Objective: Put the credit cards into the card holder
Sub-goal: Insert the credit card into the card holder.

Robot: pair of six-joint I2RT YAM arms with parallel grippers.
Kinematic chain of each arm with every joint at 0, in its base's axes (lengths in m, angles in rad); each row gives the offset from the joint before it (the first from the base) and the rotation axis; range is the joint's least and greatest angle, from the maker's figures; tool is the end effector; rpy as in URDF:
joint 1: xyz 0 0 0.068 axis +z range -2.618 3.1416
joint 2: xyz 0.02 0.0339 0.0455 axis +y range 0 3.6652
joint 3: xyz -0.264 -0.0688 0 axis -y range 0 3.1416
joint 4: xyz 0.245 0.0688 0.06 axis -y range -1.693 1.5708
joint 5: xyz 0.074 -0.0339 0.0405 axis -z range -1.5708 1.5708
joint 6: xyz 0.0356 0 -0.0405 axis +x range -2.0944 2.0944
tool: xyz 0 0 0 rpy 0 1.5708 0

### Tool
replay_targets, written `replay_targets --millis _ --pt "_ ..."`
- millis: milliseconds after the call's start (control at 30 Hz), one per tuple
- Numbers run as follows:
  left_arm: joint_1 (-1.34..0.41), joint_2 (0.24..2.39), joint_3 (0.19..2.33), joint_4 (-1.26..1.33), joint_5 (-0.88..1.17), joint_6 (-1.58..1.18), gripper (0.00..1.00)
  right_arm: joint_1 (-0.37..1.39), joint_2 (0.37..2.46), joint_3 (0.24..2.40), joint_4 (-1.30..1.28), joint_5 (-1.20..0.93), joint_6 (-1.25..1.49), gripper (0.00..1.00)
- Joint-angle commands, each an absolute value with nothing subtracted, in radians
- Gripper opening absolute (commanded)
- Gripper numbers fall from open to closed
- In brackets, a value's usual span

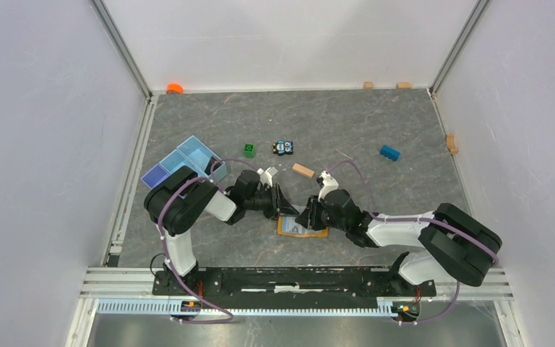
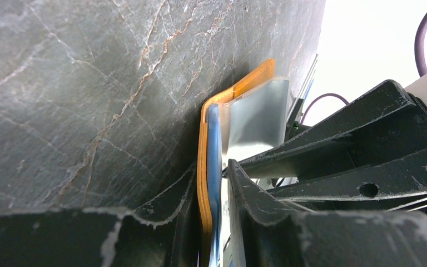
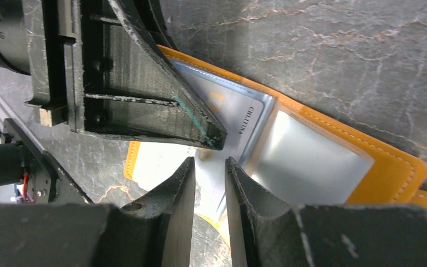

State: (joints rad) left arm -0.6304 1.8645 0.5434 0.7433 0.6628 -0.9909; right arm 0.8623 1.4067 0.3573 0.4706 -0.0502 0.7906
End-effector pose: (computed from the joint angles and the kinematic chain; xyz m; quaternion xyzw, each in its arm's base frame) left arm 0.2299 -0.1949 0.0879 0.0034 0.8457 -0.5236 0.1030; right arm 0.1565 0.1854 0.1315 -0.0435 0.8782 0.3649 0.3061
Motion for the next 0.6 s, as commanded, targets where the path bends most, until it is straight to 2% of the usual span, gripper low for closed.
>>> replay_targets --millis 0,233,567 --pt "-0.634 1.844 0.535 0.746 0.635 -0.987 0.30 0.867 1.345 0.381 0.382 0.047 0.771 0.32" --pt "-0.634 1.838 0.540 0.724 0.632 -0.974 0.31 0.867 1.364 0.381 0.360 0.048 0.768 0.34" --pt "-0.634 1.845 0.541 0.725 0.629 -0.973 0.31 0.868 1.412 0.377 0.487 -0.052 0.803 0.31"
